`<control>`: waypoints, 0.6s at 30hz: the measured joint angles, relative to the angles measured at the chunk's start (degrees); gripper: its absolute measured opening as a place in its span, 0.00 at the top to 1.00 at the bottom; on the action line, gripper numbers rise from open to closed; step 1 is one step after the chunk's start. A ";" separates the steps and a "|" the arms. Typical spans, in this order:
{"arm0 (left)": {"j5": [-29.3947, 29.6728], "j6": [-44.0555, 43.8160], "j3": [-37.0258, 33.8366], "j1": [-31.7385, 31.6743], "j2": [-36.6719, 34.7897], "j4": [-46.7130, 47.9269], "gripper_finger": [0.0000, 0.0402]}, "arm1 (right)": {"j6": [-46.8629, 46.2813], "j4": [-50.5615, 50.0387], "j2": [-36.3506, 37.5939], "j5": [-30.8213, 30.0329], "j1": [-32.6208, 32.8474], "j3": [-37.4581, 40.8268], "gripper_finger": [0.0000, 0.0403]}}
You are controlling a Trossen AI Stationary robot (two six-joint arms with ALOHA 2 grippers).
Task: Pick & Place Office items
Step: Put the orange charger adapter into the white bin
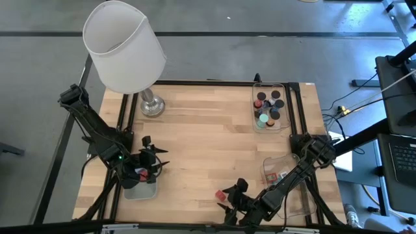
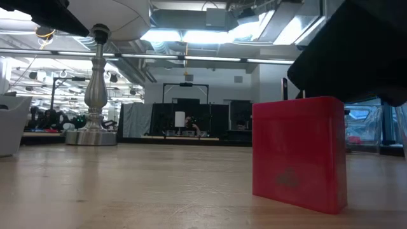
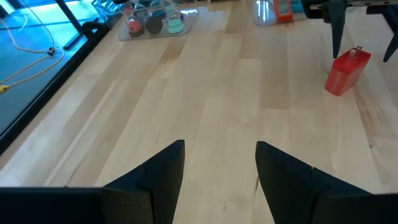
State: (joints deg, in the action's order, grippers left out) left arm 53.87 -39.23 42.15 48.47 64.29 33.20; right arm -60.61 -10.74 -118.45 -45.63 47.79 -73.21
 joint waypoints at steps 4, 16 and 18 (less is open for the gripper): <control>0.01 -0.01 0.00 0.00 0.00 0.08 0.52 | 1.51 0.13 -0.48 0.00 -0.12 0.00 0.31; 0.05 0.00 -0.02 0.00 0.00 1.37 0.52 | 1.93 -0.67 -0.92 -1.32 -0.13 0.02 0.31; 0.04 -0.01 -0.02 0.00 0.00 1.37 0.52 | 1.93 -0.71 -0.92 -1.38 -0.21 0.02 0.31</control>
State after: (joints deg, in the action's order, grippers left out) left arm 53.91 -39.24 42.13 48.47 64.29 34.57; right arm -58.68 -11.45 -119.37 -47.00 47.58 -73.19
